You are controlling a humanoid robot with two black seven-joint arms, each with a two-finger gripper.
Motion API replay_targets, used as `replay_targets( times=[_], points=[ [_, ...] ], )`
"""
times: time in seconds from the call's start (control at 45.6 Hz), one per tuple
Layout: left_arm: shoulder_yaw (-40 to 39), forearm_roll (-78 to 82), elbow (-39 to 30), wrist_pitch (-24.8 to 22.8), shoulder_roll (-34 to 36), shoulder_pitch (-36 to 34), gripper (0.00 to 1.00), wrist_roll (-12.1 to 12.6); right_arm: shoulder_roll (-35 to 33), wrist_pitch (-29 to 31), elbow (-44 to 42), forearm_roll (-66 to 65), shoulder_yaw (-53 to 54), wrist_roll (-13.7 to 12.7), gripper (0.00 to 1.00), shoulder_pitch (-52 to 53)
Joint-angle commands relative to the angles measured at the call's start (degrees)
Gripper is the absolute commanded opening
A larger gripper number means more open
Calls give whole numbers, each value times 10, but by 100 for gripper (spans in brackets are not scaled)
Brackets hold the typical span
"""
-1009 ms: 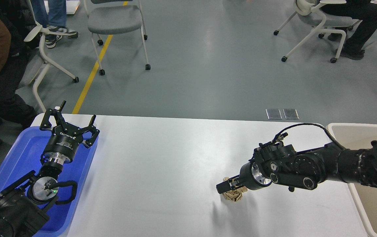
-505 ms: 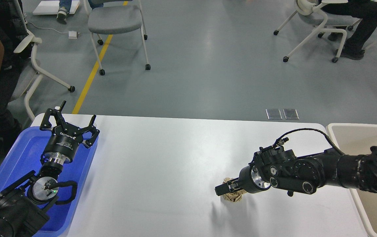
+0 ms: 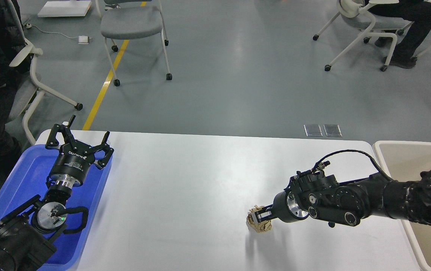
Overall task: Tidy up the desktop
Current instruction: 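Close the right gripper on the tan wrapper and lift it, then carry the wrapper with the right gripper over the beige bin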
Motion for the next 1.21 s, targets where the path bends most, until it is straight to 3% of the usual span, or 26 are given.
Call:
replay_targets(
  times=[0.0, 0.197, 0.439, 0.834, 1.185],
  points=[
    [0, 0, 0, 0, 0, 0, 100, 1, -6, 1, -3, -3, 0, 2, 0, 2],
    [0, 0, 0, 0, 0, 0, 100, 0, -55, 12, 32, 11, 2, 15, 0, 33],
    [0, 0, 0, 0, 0, 0, 100, 0, -168, 36, 135, 37, 2, 19, 0, 103],
    [-1, 0, 0, 0, 0, 0, 100, 0, -354, 86, 306, 90, -32, 16, 0, 310],
    [-1, 0, 0, 0, 0, 0, 100, 0, -491, 149, 321, 98, -36, -4, 0, 428]
  ],
)
